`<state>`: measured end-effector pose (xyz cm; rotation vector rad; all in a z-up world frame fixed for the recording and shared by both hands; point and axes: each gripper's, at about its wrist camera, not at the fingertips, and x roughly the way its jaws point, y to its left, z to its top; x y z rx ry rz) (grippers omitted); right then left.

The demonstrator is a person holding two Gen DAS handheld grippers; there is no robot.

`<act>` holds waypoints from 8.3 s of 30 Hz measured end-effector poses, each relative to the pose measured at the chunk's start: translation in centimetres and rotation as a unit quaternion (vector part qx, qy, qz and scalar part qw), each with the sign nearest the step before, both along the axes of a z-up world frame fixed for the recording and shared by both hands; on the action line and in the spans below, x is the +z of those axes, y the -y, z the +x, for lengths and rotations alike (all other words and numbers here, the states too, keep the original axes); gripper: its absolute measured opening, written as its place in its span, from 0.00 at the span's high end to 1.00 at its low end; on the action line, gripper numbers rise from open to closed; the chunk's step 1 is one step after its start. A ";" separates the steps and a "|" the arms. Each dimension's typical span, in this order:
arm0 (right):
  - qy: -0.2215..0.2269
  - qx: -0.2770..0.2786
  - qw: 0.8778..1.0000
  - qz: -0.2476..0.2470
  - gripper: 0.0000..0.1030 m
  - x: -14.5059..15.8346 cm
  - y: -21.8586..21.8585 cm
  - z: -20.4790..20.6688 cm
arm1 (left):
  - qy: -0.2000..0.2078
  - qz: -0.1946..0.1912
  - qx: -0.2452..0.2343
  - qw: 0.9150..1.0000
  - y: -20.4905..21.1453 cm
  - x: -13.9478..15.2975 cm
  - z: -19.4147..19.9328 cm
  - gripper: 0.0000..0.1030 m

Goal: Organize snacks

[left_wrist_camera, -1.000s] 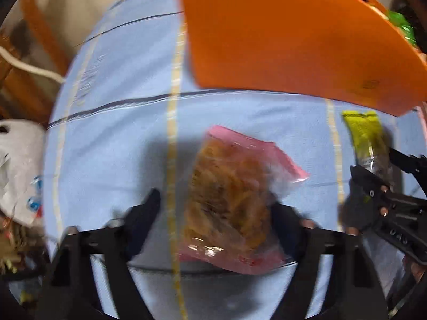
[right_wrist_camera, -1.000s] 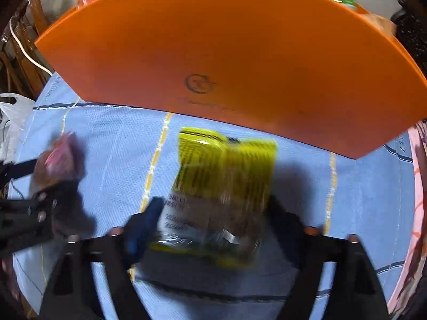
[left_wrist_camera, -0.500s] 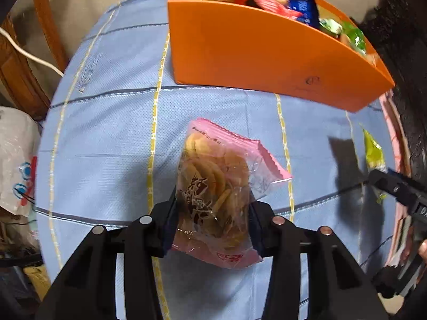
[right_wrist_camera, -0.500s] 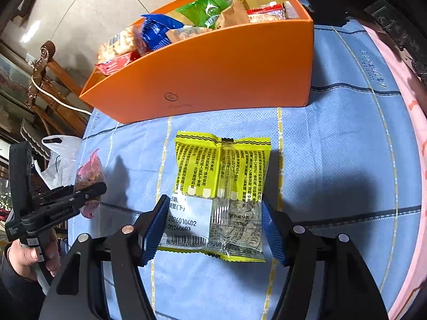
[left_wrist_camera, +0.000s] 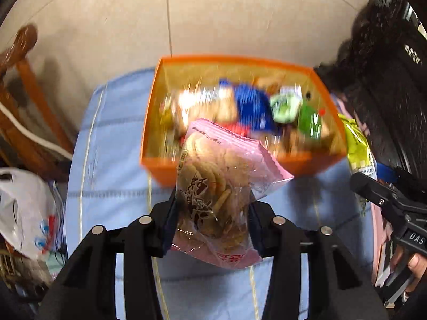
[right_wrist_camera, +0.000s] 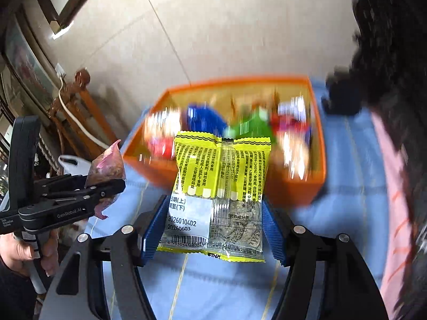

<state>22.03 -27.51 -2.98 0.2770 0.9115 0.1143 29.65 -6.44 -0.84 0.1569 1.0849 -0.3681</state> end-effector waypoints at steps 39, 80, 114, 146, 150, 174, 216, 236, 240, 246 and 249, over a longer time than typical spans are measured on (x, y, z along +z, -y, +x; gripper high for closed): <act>-0.023 -0.065 0.998 0.001 0.06 0.1 -0.7 -4.8 | 0.082 0.060 0.071 0.992 0.4 4.4 -4.6 0.04; 0.016 -0.040 0.999 -0.021 0.06 4.2 -4.7 -10.8 | 0.081 0.050 0.073 0.993 -2.8 6.5 -13.0 0.04; 0.000 -0.052 0.998 -0.024 0.04 3.3 -5.0 -11.2 | 0.048 0.055 0.054 0.996 -3.6 4.6 -12.7 0.04; 0.009 -0.062 0.998 -0.027 0.04 3.8 -6.1 -12.2 | 0.050 0.051 0.049 0.996 -4.8 4.9 -13.5 0.04; 0.010 -0.060 0.998 -0.028 0.04 4.0 -6.4 -12.2 | 0.050 0.050 0.050 0.996 -5.0 4.9 -13.6 0.04; 0.012 -0.054 0.998 -0.031 0.04 4.0 -6.9 -12.1 | 0.061 0.018 0.072 0.995 -6.0 5.7 -13.9 0.04; 0.016 -0.053 0.998 -0.031 0.04 4.3 -7.0 -12.3 | 0.051 0.022 0.069 0.996 -5.9 5.5 -14.2 0.04; 0.013 -0.057 0.996 -0.075 0.04 4.9 -8.1 -12.1 | 0.037 0.044 0.112 0.992 -6.3 4.9 -13.9 0.04; 0.011 -0.058 0.995 -0.079 0.04 4.9 -8.2 -12.1 | 0.031 0.053 0.113 0.992 -6.4 5.0 -13.8 0.04; 0.012 -0.056 0.995 -0.082 0.04 5.1 -8.4 -12.1 | 0.026 0.061 0.110 0.992 -6.3 5.0 -13.7 0.04; 0.012 -0.056 0.995 -0.082 0.04 5.1 -8.4 -12.1 | 0.023 0.071 0.105 0.992 -6.1 4.9 -13.7 0.04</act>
